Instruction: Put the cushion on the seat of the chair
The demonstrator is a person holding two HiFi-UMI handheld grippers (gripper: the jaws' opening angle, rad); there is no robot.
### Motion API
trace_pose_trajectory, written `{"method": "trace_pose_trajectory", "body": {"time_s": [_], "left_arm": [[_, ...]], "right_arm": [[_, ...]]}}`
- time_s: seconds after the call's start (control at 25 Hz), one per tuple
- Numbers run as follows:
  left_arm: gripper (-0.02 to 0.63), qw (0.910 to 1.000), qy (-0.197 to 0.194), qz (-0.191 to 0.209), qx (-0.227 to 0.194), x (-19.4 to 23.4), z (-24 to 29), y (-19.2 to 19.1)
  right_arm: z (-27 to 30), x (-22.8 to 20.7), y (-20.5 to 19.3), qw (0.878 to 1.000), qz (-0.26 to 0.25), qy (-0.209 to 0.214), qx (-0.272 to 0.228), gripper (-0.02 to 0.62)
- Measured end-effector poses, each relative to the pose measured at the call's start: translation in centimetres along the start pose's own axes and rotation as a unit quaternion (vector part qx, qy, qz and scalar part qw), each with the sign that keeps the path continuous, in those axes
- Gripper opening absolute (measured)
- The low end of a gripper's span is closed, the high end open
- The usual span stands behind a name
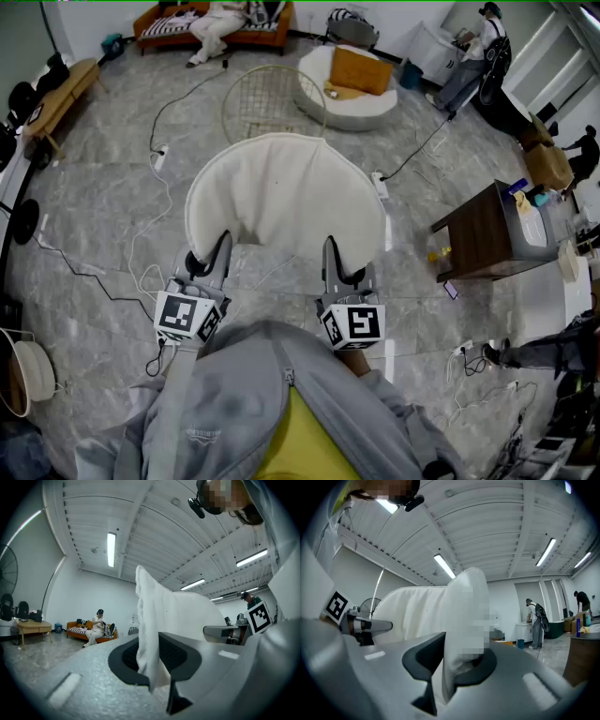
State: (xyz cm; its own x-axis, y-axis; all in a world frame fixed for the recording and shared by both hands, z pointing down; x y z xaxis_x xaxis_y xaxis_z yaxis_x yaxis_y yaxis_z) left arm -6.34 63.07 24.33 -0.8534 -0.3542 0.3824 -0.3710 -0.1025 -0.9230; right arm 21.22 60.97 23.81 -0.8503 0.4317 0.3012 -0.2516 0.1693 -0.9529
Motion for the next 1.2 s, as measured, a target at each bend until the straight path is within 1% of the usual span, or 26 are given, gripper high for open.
{"method": "trace_pose_trajectory", "body": {"time_s": [0.16, 0.28, 0.52, 0.64, 0.88, 1.04, 1.2], "left_arm": [[0.06, 0.9999, -0.001, 0.009, -0.006, -0.5, 2.0, -1.6], [0.06, 0.9999, -0.001, 0.012, -0.006, -1.4, 3.7, -2.1], [0.06, 0.9995, -0.004, 0.031, -0.009, -1.1, 7.2, -1.3], [0.06, 0.9991, -0.006, 0.04, -0.014, -0.4, 9.5, -0.5], [0.06, 0.9988, -0.01, 0.043, -0.021, 2.8, 15.8, 0.9], [0.06, 0.9987, -0.018, 0.042, -0.022, 6.0, 20.8, 1.3], [0.06, 0.9988, -0.022, 0.038, -0.022, 9.9, 26.1, 2.3]], "right_arm": [[0.3, -1.8, -1.6, 1.0, 0.004, 0.001, 0.002, 0.058], [0.6, -3.5, -2.3, 1.0, 0.005, -0.002, 0.0, 0.057], [3.3, -5.9, -3.2, 1.0, 0.019, -0.002, -0.012, 0.064], [5.7, -7.0, -3.1, 1.0, 0.013, -0.004, -0.02, 0.066], [11.8, -8.9, -3.5, 1.0, 0.004, -0.013, -0.028, 0.069], [16.7, -10.0, -4.6, 0.999, 0.007, -0.023, -0.025, 0.069], [23.0, -11.2, -5.3, 0.999, 0.005, -0.025, -0.024, 0.069]]}}
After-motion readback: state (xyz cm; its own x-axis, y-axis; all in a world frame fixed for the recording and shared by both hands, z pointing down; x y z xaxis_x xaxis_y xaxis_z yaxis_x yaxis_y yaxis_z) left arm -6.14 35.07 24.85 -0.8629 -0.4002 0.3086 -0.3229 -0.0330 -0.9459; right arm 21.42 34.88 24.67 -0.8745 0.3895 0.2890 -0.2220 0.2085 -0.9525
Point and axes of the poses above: the fingertips, and each gripper's own axes: z forward along the fingers, x to its left, y out of its top, the point moved 9 cm from there along -z, backward along the fingers, and after that the axes turned 15 degrees about -z, right-handed, at the moved point
